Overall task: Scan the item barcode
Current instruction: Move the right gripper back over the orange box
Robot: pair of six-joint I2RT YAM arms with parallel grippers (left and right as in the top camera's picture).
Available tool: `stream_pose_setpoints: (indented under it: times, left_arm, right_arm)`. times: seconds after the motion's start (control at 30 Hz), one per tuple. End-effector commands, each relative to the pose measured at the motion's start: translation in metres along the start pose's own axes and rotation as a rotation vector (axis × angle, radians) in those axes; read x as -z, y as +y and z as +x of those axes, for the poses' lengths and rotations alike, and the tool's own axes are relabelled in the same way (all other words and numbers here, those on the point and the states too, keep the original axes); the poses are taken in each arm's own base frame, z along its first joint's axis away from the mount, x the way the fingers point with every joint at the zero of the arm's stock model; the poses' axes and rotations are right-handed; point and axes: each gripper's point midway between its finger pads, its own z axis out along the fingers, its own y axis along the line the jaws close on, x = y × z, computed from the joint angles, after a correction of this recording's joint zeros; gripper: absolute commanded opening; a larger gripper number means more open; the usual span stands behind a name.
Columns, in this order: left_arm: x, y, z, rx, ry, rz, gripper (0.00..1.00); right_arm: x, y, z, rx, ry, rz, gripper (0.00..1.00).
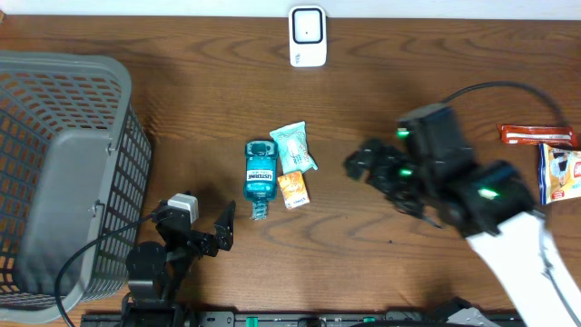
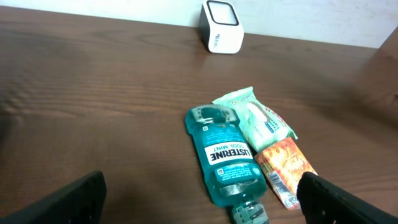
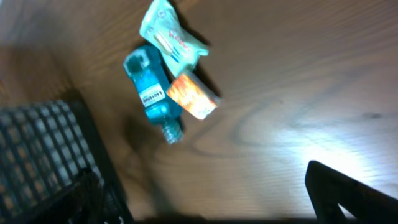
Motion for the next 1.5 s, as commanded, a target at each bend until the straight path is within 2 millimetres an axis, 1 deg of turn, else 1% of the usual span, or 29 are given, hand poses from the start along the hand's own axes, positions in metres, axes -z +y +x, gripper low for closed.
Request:
stream_pose_setpoints:
  times: [0.0, 0.07, 0.1, 0.17, 0.27, 0.37, 0.5, 0.57, 0.63, 0.73, 0.87, 1.0, 1.13, 1.23, 1.33, 1.47]
  left_arm:
    - [-0.001, 0.001, 0.013, 0.013, 0.041, 0.004, 0.98]
    - [-0.001, 0.001, 0.013, 0.013, 0.041, 0.004, 0.98]
    - [-0.001, 0.001, 0.013, 0.013, 0.041, 0.004, 0.98]
    - [-0.001, 0.001, 0.013, 0.013, 0.041, 0.004, 0.98]
    - [-0.001, 0.001, 0.013, 0.013, 0.041, 0.004, 0.98]
    - [-0.001, 0.001, 0.013, 0.013, 0.041, 0.004, 0.98]
    - [-0.001, 0.001, 0.013, 0.013, 0.041, 0.004, 0.98]
    - [-0.001, 0.001, 0.013, 0.013, 0.041, 0.004, 0.98]
    - [-0.001, 0.001, 0.013, 0.013, 0.041, 0.004, 0.98]
    - [-0.001, 0.001, 0.013, 0.013, 0.041, 0.004, 0.98]
    - [-0.001, 0.001, 0.013, 0.013, 0.041, 0.004, 0.98]
    - [-0.001, 0.001, 0.013, 0.013, 0.041, 0.004, 0.98]
    - [-0.001, 0.001, 0.013, 0.013, 0.041, 0.004, 0.98]
    - [-0.001, 0.001, 0.013, 0.013, 0.041, 0.004, 0.98]
    - [-0.001, 0.001, 0.013, 0.013, 0.041, 0.004, 0.98]
    - [-0.001, 0.001, 0.013, 0.013, 0.041, 0.004, 0.98]
  right_arm:
    - [-0.056, -0.006, 0.021, -0.182, 0.081, 0.001, 0.94]
    - [-0.082, -0.004, 0.028, -0.216, 0.107, -0.021, 0.86]
    - [-0.098, -0.002, 0.033, -0.223, 0.132, -0.044, 0.85]
    - [-0.118, 0.002, 0.037, -0.211, 0.149, -0.073, 0.85]
    - [-0.145, -0.002, 0.04, -0.214, 0.158, -0.062, 0.84]
    - [-0.163, -0.009, 0.045, -0.26, 0.194, -0.025, 0.84]
    - [-0.182, -0.015, 0.053, -0.31, 0.249, 0.01, 0.79]
    - [-0.189, -0.018, 0.056, -0.321, 0.263, 0.023, 0.74]
    - [-0.195, -0.022, 0.058, -0.334, 0.27, 0.043, 0.7]
    - [-0.201, -0.026, 0.062, -0.338, 0.284, 0.062, 0.67]
    - [-0.206, -0.028, 0.066, -0.338, 0.301, 0.074, 0.68]
    - [-0.208, -0.027, 0.061, -0.328, 0.265, 0.066, 0.69]
    - [-0.21, -0.02, 0.057, -0.341, 0.243, 0.043, 0.69]
    - [-0.211, -0.012, 0.061, -0.329, 0.245, 0.019, 0.68]
    - [-0.211, -0.012, 0.066, -0.313, 0.243, 0.027, 0.65]
    - [-0.213, -0.013, 0.07, -0.301, 0.225, 0.039, 0.64]
